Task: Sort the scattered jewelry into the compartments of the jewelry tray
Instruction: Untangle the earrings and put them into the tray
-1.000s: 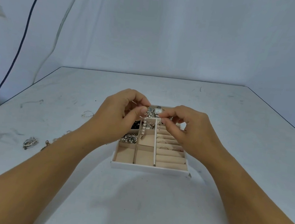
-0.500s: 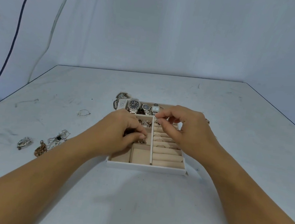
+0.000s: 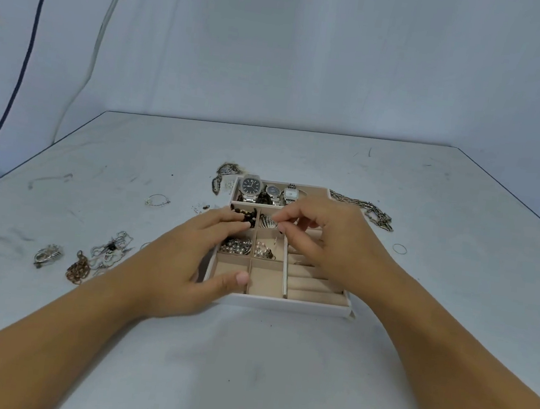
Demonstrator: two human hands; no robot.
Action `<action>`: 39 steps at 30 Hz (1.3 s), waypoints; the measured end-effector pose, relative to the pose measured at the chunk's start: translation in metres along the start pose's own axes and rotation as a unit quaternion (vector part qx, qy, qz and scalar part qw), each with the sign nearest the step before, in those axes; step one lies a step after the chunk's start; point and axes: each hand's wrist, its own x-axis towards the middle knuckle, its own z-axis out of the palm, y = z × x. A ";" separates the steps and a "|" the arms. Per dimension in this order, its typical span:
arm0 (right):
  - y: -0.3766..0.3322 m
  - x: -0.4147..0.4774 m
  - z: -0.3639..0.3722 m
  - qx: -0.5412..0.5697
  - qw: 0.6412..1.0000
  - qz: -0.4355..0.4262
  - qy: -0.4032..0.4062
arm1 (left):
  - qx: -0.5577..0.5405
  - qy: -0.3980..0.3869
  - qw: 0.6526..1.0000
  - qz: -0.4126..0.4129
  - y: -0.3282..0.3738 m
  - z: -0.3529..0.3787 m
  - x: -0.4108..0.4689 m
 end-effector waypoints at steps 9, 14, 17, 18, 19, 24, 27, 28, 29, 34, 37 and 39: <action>-0.002 0.003 0.009 -0.022 0.999 0.015 -0.034 | 0.011 0.005 1.000 0.011 -0.002 0.003 -0.001; 0.004 0.003 0.013 -0.065 0.993 0.031 -0.090 | 0.016 0.004 1.000 0.007 -0.002 0.003 -0.001; 0.005 0.003 0.012 -0.095 0.984 0.004 -0.149 | 0.014 0.005 1.000 0.007 -0.001 0.003 -0.001; 0.005 0.002 0.010 -0.099 0.983 -0.010 -0.154 | 0.012 0.005 1.000 0.009 -0.001 0.002 -0.001; 0.004 0.002 0.007 -0.094 0.984 -0.008 -0.152 | 0.011 0.003 1.000 0.010 0.000 0.002 -0.001; 0.017 0.000 -0.041 -0.141 0.984 0.058 -0.089 | -0.013 0.008 1.000 0.018 0.011 -0.003 0.005; 0.035 -0.004 -0.079 -0.205 0.967 0.099 -0.114 | -0.027 -0.005 0.998 0.048 0.031 -0.005 0.019; 0.042 -0.007 -0.091 -0.225 0.960 0.115 -0.123 | -0.027 -0.018 0.998 0.059 0.040 -0.005 0.025; 0.049 -0.011 -0.100 -0.243 0.953 0.126 -0.131 | -0.023 -0.029 0.997 0.068 0.048 -0.003 0.032; 0.082 -0.033 -0.124 -0.246 0.939 0.181 -0.157 | -0.018 -0.060 0.993 0.100 0.089 0.021 0.075; 0.097 -0.042 -0.118 -0.217 0.944 0.197 -0.153 | -0.011 -0.071 0.992 0.101 0.107 0.041 0.097; 0.102 -0.045 -0.112 -0.191 0.952 0.192 -0.139 | -0.014 -0.084 0.992 0.096 0.117 0.053 0.109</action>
